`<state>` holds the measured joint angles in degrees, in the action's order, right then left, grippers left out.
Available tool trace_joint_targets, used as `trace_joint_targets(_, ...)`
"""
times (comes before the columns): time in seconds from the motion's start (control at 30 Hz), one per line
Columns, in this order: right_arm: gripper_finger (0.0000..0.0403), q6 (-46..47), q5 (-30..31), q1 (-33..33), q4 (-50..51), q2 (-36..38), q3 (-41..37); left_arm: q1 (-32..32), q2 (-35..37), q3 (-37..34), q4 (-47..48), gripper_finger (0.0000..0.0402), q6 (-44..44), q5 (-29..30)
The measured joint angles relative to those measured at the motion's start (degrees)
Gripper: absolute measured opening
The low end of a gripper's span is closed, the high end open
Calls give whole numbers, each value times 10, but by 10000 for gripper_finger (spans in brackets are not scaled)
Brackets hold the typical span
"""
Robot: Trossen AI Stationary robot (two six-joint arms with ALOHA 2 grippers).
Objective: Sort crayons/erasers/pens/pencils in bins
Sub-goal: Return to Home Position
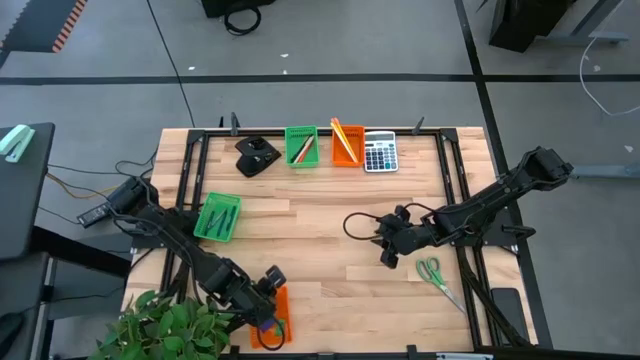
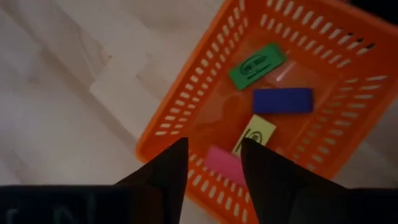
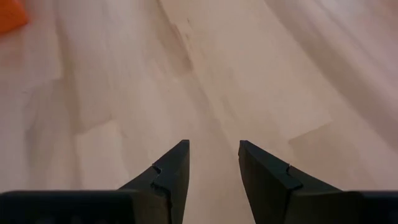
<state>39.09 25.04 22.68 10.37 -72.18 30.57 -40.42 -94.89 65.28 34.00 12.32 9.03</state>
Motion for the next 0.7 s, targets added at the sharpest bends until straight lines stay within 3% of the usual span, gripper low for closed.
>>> trace_joint_targets(0.23, 145, 14, -29, 20, -53, 0, 0, 0, 0, 0, 2, 182, -8, 31)
trace_joint_targets(0.43, 145, 46, -28, 45, -59, 0, 0, 19, 0, 0, 4, 189, -140, 34)
trace_joint_targets(0.7, 145, 112, 24, 72, -60, 0, 0, 43, 2, 0, 5, 170, -188, 34)
